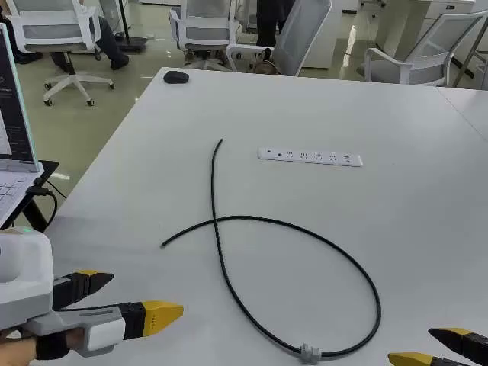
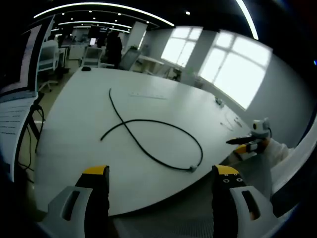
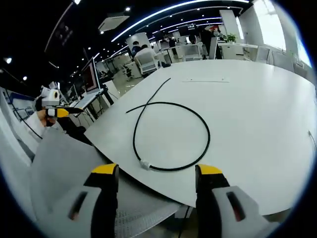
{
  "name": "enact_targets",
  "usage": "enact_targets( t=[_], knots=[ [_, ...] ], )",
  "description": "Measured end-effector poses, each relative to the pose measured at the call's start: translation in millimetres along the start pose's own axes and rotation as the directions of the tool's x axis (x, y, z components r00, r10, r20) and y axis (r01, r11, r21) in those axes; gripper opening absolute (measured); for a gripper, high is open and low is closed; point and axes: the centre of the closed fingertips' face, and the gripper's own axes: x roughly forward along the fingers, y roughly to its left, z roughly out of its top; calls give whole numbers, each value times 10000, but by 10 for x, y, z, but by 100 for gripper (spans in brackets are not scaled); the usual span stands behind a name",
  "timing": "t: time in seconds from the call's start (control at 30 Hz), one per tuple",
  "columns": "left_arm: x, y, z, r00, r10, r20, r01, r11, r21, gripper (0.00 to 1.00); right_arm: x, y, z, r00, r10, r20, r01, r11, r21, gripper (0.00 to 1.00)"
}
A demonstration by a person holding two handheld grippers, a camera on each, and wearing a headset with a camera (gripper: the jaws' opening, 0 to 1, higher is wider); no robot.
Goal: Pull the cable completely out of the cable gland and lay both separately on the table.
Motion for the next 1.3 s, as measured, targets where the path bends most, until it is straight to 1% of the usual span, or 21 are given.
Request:
enact_targets(
  t=[0.37,0.53,0.7,0.93,1.13,1.3],
  knots=[
    [-29,16,-34,10000,-46,-31,46,9999,-126,85,68,66,-36,9998,157,-128,-157,9999,-20,64],
    [-42,13,-40,10000,-73,-61,72,9999,-129,85,95,89,-20,9996,241,-173,-242,9997,-50,64],
    [-49,36,-32,10000,-6,41,7,9997,-235,85,150,115,5,9987,390,-314,-397,9990,-204,64],
    [-50,42,-73,10000,41,-30,-42,9996,-287,84,228,144,0,9968,595,-532,-615,9974,-367,64],
    [-65,62,-72,9999,125,-7,-125,9994,-333,84,280,139,-24,9949,727,-697,-758,9962,-434,64],
    [-55,67,-69,9998,186,7,-185,9992,-354,84,296,153,-7,9928,832,-858,-897,9931,-753,64]
  ],
)
